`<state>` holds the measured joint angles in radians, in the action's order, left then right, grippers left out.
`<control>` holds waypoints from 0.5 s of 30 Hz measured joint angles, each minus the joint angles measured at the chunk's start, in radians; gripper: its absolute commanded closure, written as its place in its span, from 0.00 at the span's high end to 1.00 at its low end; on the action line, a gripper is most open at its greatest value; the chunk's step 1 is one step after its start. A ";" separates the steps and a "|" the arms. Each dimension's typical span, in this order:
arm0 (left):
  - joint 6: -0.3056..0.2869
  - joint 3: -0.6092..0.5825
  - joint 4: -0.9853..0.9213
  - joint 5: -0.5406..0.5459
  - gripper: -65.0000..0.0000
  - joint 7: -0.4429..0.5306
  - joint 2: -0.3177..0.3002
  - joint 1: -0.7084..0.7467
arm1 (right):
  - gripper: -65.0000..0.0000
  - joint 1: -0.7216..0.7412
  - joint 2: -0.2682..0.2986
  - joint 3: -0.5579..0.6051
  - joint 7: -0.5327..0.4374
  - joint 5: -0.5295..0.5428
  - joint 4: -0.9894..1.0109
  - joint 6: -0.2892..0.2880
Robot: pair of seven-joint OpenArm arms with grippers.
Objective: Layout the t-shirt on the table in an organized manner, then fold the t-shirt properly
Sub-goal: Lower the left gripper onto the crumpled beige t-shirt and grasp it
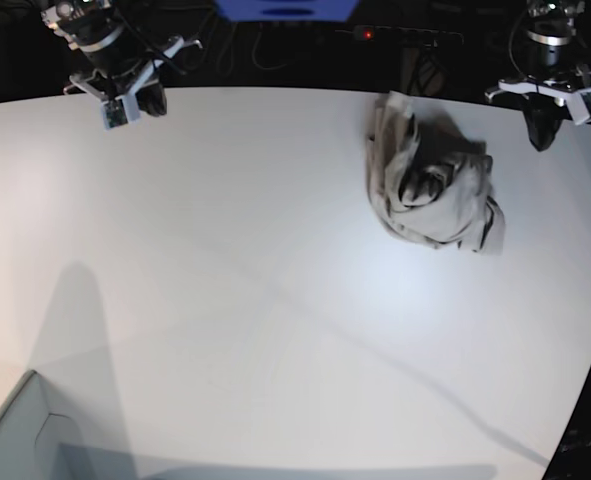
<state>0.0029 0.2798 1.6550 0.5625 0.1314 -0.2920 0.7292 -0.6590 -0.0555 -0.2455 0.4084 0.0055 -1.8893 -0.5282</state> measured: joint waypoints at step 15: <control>-0.014 0.050 -0.151 -0.008 0.66 -0.300 0.062 -0.320 | 0.00 0.047 -0.031 -0.044 0.007 -0.008 0.001 -0.037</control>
<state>-0.0109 0.3302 1.5043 0.5549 -0.1684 -0.2298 0.4095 -0.6125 -0.0860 -0.2897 0.4156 -0.0025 -1.8881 -0.5648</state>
